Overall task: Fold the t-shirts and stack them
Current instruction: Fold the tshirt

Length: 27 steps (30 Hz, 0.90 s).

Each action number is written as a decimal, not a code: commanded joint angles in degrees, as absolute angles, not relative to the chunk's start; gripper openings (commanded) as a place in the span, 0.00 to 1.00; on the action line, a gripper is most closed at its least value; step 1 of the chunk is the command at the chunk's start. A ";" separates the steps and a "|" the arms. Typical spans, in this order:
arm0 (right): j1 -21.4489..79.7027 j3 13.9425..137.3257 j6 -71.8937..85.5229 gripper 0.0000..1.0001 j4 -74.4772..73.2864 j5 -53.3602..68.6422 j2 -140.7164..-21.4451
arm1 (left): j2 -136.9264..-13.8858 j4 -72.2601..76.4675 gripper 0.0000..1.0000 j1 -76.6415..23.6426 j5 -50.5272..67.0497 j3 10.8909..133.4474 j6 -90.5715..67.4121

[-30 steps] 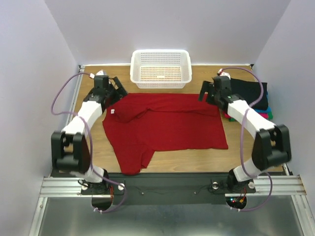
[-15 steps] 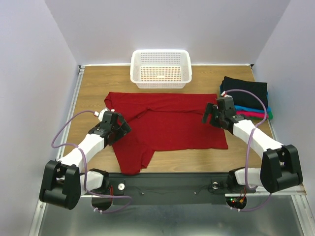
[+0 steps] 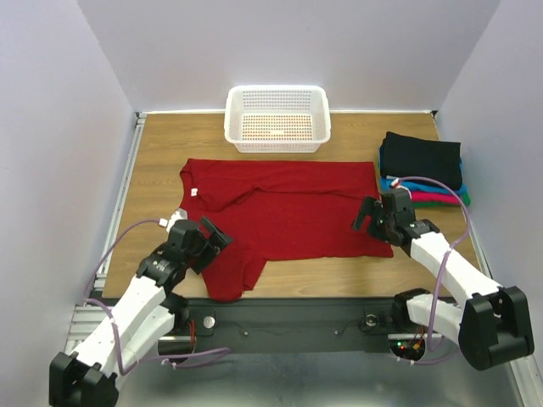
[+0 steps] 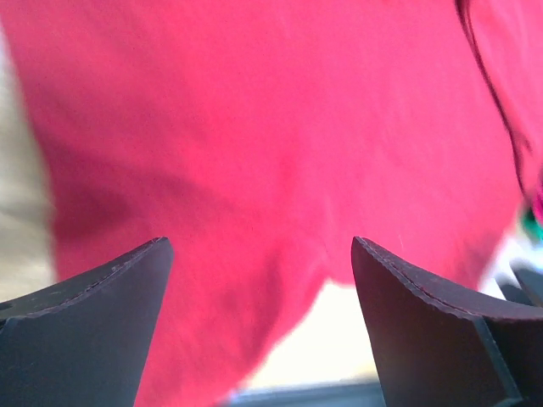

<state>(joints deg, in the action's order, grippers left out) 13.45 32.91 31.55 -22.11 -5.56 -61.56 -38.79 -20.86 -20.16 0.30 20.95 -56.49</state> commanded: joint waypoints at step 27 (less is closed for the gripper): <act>13.10 31.82 33.31 1.00 -24.61 -6.86 -60.12 | -71.02 -48.26 0.92 -71.98 -15.56 37.71 -95.08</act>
